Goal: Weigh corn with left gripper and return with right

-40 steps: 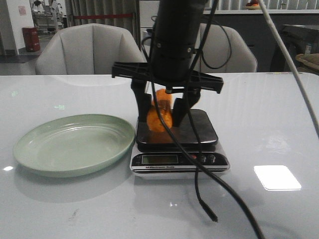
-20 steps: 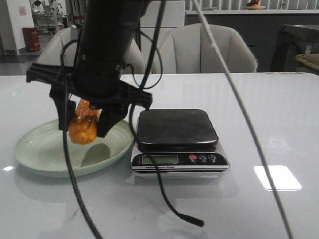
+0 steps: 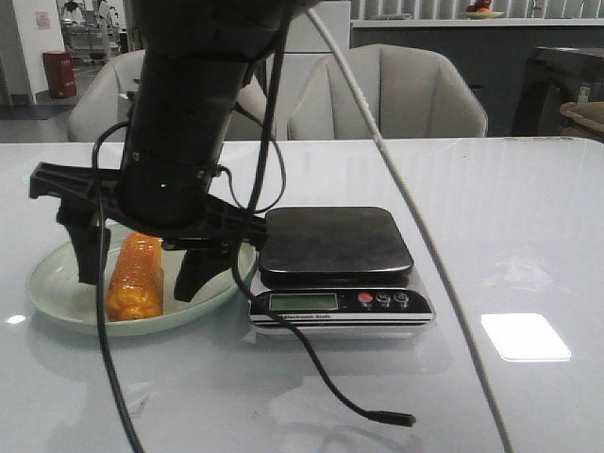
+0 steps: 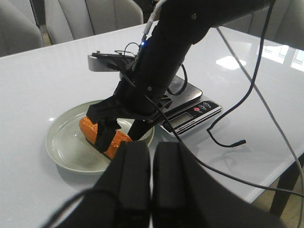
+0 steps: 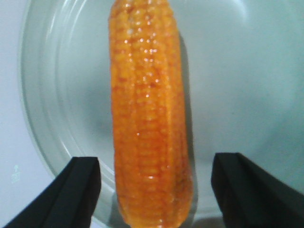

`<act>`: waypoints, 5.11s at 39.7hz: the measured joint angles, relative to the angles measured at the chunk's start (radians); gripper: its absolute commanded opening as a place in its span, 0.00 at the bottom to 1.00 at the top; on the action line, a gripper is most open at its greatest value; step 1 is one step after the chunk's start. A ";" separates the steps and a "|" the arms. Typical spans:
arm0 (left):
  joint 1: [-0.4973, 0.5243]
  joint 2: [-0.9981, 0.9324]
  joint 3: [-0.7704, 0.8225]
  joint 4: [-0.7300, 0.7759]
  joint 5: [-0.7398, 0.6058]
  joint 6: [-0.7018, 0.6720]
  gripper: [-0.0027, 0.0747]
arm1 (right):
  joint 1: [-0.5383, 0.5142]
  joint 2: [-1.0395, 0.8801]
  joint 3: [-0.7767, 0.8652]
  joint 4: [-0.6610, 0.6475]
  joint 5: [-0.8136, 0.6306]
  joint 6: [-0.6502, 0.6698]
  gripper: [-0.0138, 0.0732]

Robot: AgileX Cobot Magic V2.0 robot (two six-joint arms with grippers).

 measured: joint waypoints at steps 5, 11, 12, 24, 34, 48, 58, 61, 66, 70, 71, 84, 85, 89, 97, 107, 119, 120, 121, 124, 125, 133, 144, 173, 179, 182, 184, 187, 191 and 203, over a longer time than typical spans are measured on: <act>0.000 0.000 0.000 0.000 0.000 0.000 0.19 | -0.040 -0.045 0.000 0.000 0.073 -0.054 0.84; 0.000 0.000 0.000 0.000 0.000 0.000 0.19 | -0.103 -0.132 0.000 0.000 0.212 -0.211 0.84; 0.000 0.000 0.000 0.000 0.000 0.000 0.19 | -0.116 -0.149 0.000 0.000 0.231 -0.232 0.84; 0.000 0.000 0.000 0.000 0.002 0.000 0.19 | -0.260 -0.355 0.070 0.000 0.360 -0.460 0.84; 0.000 0.000 0.000 0.000 0.002 0.000 0.19 | -0.382 -0.625 0.345 0.000 0.293 -0.549 0.84; 0.000 0.000 0.000 0.000 0.005 0.000 0.19 | -0.415 -1.125 0.778 -0.004 0.045 -0.621 0.84; 0.000 0.000 0.000 0.000 0.005 0.000 0.19 | -0.415 -1.507 1.055 -0.031 -0.105 -0.625 0.84; 0.000 0.000 0.000 0.000 0.005 0.000 0.19 | -0.415 -1.618 1.136 -0.055 -0.141 -0.625 0.84; 0.000 0.000 0.000 0.000 0.005 0.000 0.19 | -0.415 -1.781 1.265 -0.090 -0.192 -0.627 0.84; 0.000 0.000 0.000 0.000 0.005 0.000 0.19 | -0.415 -1.905 1.359 -0.099 -0.249 -0.627 0.84; 0.000 0.000 0.000 0.000 0.005 0.000 0.19 | -0.415 -1.945 1.389 -0.100 -0.264 -0.628 0.84; 0.000 0.000 0.000 0.000 0.005 0.000 0.19 | -0.415 -2.060 1.548 -0.104 -0.410 -0.629 0.67; 0.000 0.000 0.000 0.000 0.005 0.000 0.19 | -0.415 -2.060 1.548 -0.104 -0.413 -0.629 0.60; 0.000 0.000 0.000 0.000 0.005 0.000 0.19 | -0.415 -2.062 1.548 -0.104 -0.417 -0.629 0.33; 0.000 0.000 0.000 0.000 0.005 0.000 0.19 | -0.415 -2.063 1.548 -0.104 -0.409 -0.629 0.33; 0.000 0.000 0.000 0.000 0.005 0.000 0.19 | -0.415 -2.063 1.548 -0.104 -0.409 -0.629 0.33; 0.000 0.000 0.000 0.000 0.005 0.000 0.19 | -0.415 -2.063 1.548 -0.104 -0.407 -0.629 0.33; 0.000 0.000 0.000 0.000 0.005 0.000 0.19 | -0.415 -2.063 1.548 -0.104 -0.407 -0.629 0.33; 0.000 0.000 0.002 0.000 0.005 0.000 0.19 | -0.415 -2.063 1.548 -0.104 -0.407 -0.629 0.33; 0.000 -0.005 0.012 0.002 -0.007 0.000 0.19 | -0.415 -2.063 1.548 -0.104 -0.407 -0.629 0.33; 0.002 -0.007 0.017 0.004 -0.018 0.000 0.19 | -0.415 -2.063 1.548 -0.104 -0.407 -0.629 0.33; 0.117 -0.010 0.117 0.007 -0.279 0.000 0.19 | -0.415 -2.063 1.548 -0.104 -0.407 -0.631 0.33; 0.403 -0.010 0.283 0.009 -0.510 0.000 0.19 | -0.415 -2.063 1.548 -0.104 -0.407 -0.631 0.33; 0.670 -0.055 0.385 -0.009 -0.617 0.000 0.19 | -0.415 -2.063 1.548 -0.104 -0.407 -0.631 0.33; 0.670 -0.055 0.385 -0.010 -0.617 0.000 0.19 | -0.415 -2.063 1.548 -0.104 -0.407 -0.631 0.33; 0.670 -0.055 0.385 -0.010 -0.617 0.000 0.19 | -0.415 -2.063 1.548 -0.104 -0.407 -0.631 0.33; 0.670 -0.055 0.385 -0.010 -0.617 0.000 0.19 | -0.415 -2.063 1.548 -0.104 -0.407 -0.631 0.33; 0.670 -0.055 0.385 -0.010 -0.617 0.000 0.19 | -0.415 -2.063 1.548 -0.104 -0.407 -0.631 0.33; 0.670 -0.055 0.385 -0.010 -0.617 0.000 0.19 | -0.415 -2.063 1.548 -0.104 -0.407 -0.631 0.33; 0.670 -0.055 0.385 -0.010 -0.617 0.000 0.19 | -0.415 -2.063 1.548 -0.104 -0.407 -0.631 0.33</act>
